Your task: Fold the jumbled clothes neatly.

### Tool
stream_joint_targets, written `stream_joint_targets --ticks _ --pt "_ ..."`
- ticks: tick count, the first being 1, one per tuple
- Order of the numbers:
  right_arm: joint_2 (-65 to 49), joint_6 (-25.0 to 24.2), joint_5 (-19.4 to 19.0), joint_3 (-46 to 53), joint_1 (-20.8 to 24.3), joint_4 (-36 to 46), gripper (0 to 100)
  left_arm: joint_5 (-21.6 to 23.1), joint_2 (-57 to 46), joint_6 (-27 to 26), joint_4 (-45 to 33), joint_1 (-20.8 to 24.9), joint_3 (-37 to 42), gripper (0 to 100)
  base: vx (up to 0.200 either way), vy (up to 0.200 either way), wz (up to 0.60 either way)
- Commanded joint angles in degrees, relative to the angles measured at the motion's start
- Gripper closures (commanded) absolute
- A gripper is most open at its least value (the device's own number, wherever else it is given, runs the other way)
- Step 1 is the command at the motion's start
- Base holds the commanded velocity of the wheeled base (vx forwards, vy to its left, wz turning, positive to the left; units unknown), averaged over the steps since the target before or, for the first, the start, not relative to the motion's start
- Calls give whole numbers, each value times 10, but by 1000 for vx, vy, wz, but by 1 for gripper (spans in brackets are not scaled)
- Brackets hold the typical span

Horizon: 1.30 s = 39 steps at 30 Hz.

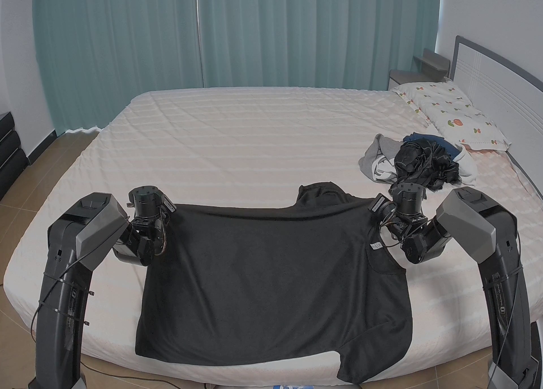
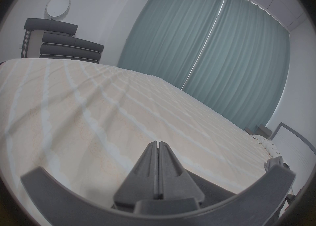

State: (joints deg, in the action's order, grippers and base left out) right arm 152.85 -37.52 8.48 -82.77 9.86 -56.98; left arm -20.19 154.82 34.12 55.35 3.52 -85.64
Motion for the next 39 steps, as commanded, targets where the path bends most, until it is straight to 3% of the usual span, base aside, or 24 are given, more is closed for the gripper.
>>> stream_joint_targets --ticks 1,17,31,36,37,38,39 --pt "20 0 2 -4 2 -4 100 -1 14 -1 -3 -3 -12 100 0 0 0" --pt "41 5 60 -94 -1 -24 100 -36 35 -1 1 -5 -61 100 0 0 0" --pt "101 93 72 -103 8 -68 100 -52 52 -13 21 -4 -88 100 0 0 0" --pt "100 97 72 -103 7 -66 100 -53 53 -14 17 -3 -99 100 0 0 0" --pt "99 97 72 -102 7 -66 0 -53 53 -14 15 -2 -100 100 0 0 0" --pt "99 98 72 -101 8 -67 0 -53 53 -14 15 -2 -100 0 0 0 0" --pt "99 100 72 -100 8 -69 0 -53 53 -14 15 -2 -100 0 0 0 0"
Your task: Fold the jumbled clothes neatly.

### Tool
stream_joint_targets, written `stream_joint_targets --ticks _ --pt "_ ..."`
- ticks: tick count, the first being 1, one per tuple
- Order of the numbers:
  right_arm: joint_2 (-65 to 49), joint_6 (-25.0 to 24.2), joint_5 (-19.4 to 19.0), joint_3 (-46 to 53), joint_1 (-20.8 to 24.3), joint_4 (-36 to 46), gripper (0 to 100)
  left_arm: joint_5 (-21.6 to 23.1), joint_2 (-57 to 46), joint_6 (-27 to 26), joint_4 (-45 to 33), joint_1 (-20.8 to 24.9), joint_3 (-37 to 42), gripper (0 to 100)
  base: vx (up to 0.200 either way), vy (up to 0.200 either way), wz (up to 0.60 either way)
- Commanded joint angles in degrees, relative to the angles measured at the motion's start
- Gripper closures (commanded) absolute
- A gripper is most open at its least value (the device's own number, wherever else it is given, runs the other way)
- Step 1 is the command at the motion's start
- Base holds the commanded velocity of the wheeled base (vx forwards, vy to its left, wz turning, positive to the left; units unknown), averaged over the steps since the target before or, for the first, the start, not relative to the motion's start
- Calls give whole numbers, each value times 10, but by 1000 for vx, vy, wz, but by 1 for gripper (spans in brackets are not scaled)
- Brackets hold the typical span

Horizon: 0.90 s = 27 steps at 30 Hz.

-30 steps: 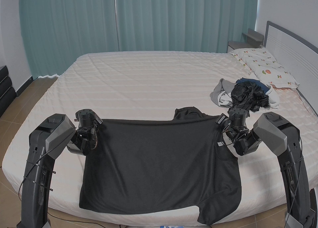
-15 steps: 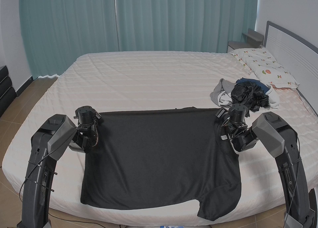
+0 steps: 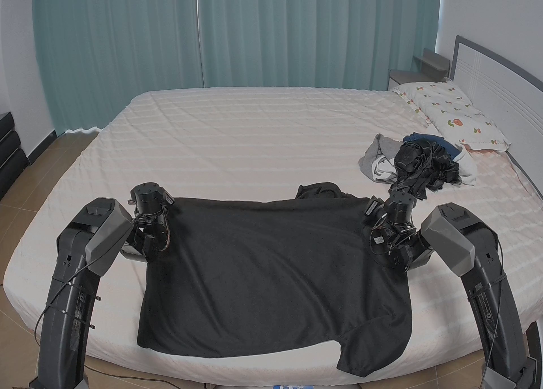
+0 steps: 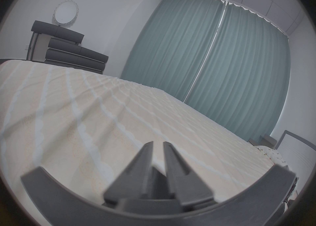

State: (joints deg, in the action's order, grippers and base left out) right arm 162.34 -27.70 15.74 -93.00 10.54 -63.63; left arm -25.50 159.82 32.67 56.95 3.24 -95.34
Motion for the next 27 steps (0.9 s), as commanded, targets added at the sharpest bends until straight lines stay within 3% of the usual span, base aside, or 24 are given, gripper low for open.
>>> stream_joint_targets --ticks 1,6,14,16,23,27 --pt "4 3 0 1 1 -5 0 0 3 0 -1 1 -3 0 0 0 0" --pt "4 42 -4 2 -6 -15 0 0 4 -2 3 0 -5 0 0 0 0" --pt "-43 45 -2 35 -29 -31 0 -17 -13 -3 4 -7 5 0 0 0 0" --pt "-84 43 -11 102 -37 -37 0 -43 -47 -6 5 -6 31 0 0 0 0" --pt "-150 38 -21 232 -33 -72 0 -38 -167 -13 6 12 155 0 0 0 0" --pt "-186 9 -21 330 -29 -112 0 -37 -211 -59 10 24 198 0 0 0 0"
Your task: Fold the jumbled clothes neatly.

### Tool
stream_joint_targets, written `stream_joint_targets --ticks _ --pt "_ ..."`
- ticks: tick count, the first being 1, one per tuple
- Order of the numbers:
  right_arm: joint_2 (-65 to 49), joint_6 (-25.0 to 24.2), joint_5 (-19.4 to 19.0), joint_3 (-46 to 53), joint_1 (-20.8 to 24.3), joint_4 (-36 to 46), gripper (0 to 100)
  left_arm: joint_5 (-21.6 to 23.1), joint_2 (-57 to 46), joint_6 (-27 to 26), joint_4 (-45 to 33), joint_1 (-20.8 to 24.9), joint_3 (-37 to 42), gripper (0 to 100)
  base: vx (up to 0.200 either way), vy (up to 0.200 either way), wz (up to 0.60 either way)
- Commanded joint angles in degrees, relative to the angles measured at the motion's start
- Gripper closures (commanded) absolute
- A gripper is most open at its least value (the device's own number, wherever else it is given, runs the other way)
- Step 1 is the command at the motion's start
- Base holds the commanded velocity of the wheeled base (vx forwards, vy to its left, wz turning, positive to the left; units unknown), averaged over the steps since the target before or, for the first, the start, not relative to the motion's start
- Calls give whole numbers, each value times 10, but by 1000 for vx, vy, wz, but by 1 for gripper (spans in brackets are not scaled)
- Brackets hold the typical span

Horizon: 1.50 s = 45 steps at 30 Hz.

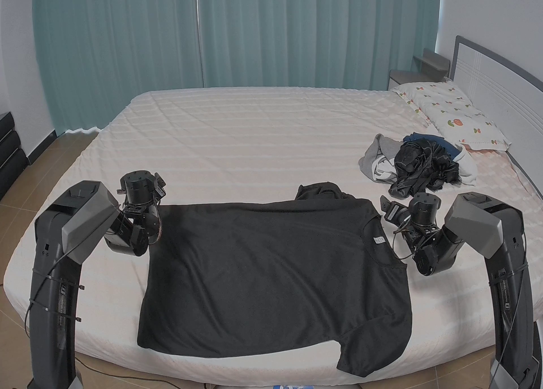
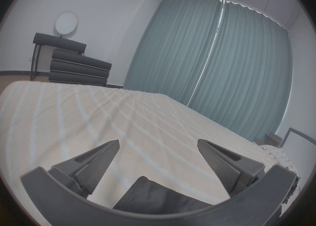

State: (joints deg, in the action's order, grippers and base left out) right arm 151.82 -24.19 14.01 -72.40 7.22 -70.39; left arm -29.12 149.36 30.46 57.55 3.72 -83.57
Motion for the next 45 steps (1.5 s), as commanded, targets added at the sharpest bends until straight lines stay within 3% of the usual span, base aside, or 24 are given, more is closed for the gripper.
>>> stream_joint_targets --ticks 1,4,11,15,17,20,24,30,37,45 --pt "-101 -43 -6 168 5 -67 0 0 -130 -44 6 30 94 0 0 0 0" --pt "-133 -56 -5 228 4 -81 0 0 -159 -47 2 50 100 0 0 0 0" --pt "-194 -198 -6 364 32 -83 0 -1 -173 -101 1 103 121 0 0 0 0" --pt "-202 -227 -5 412 39 -101 0 -1 -188 -133 4 111 133 0 0 0 0" --pt "-202 -242 -5 437 43 -121 0 -1 -213 -131 4 112 176 0 0 0 0" --pt "-202 -248 -6 462 51 -142 0 0 -243 -119 5 112 239 0 0 0 0" --pt "-195 -257 -28 500 55 -179 0 13 -286 -39 5 112 380 0 0 0 0" --pt "-199 -269 -58 553 60 -191 0 69 -318 14 23 112 539 0 0 0 0" --pt "-195 -282 -62 577 60 -191 0 107 -300 94 66 111 612 0 0 0 0" --pt "-193 -286 -63 590 61 -191 0 133 -280 95 96 103 665 0 -125 0 0"
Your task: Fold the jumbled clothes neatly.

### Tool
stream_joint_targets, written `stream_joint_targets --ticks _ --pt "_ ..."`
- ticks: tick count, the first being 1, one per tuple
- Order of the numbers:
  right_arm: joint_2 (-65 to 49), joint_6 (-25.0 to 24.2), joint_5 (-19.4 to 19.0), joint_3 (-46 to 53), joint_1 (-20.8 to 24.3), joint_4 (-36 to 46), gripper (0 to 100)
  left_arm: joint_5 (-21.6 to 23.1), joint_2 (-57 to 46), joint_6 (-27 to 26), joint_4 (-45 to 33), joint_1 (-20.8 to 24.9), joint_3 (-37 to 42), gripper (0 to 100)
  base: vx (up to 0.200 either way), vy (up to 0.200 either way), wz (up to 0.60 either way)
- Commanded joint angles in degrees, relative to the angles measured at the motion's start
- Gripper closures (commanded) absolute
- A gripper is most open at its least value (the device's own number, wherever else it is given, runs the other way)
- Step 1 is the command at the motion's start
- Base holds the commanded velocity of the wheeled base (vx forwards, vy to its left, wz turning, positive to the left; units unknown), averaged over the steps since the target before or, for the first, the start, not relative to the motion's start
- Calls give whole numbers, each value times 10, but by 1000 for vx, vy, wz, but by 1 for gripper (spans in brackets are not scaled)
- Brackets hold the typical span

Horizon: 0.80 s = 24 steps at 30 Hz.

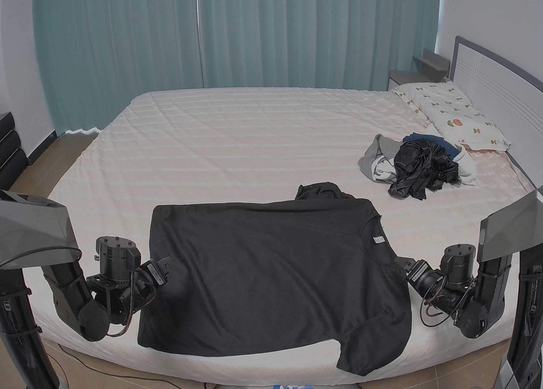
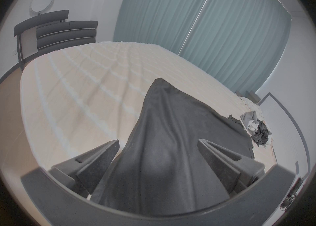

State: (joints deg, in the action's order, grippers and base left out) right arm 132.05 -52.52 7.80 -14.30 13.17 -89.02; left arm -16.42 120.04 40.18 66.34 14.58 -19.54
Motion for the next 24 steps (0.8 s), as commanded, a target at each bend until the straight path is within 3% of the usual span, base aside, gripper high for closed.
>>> stream_joint_targets --ticks 1,4,11,12,14,24 --pt "7 -4 -1 9 -2 -5 0 8 13 -5 10 -8 26 0 -200 0 0" --pt "14 -4 -1 9 -2 -5 0 15 14 -7 9 -9 35 0 -200 200 0" --pt "25 -4 -2 9 2 -5 0 61 14 -31 11 -8 80 0 0 0 0" --pt "30 -4 -2 9 3 -5 0 97 12 -39 8 -13 100 0 0 0 0" --pt "30 -4 -2 9 4 -5 0 119 12 -43 5 -17 111 0 0 0 0" --pt "30 -3 -6 10 5 -5 0 165 38 -107 11 -10 165 0 0 0 0"
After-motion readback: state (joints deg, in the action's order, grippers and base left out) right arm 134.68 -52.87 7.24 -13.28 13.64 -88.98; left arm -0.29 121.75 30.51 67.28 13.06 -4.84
